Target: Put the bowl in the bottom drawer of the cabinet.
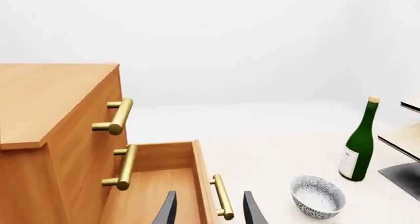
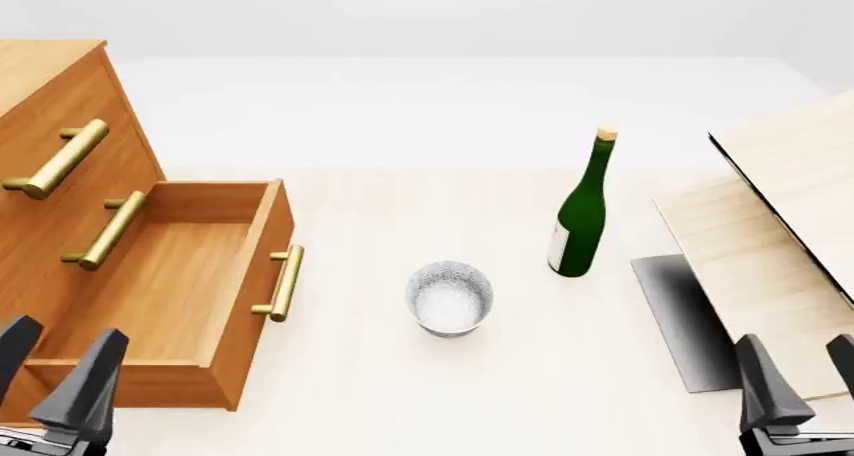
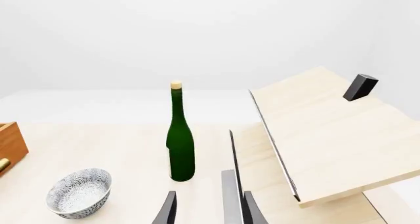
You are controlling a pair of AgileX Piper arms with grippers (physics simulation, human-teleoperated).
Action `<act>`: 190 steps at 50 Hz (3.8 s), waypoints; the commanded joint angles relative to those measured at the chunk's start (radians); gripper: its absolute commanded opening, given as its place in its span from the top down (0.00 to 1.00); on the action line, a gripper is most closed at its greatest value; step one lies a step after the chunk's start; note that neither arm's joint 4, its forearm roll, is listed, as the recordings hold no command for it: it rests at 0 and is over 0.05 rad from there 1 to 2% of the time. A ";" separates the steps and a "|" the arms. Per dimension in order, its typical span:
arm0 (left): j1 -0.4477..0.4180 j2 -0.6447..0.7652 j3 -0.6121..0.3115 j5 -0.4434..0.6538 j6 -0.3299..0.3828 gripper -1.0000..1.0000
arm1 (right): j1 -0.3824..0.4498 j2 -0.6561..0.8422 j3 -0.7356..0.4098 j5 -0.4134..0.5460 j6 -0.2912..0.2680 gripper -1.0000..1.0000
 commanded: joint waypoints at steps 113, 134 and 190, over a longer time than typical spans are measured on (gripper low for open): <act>-0.598 1.290 -0.974 0.084 0.051 0.00 | 0.000 -0.011 -0.011 0.022 0.000 0.00; -0.612 1.445 -1.085 0.142 0.031 0.00 | 0.000 -0.011 -0.011 0.022 0.000 0.00; -0.598 1.618 -1.096 0.175 -0.040 0.00 | 0.000 -0.011 -0.011 0.022 0.000 0.00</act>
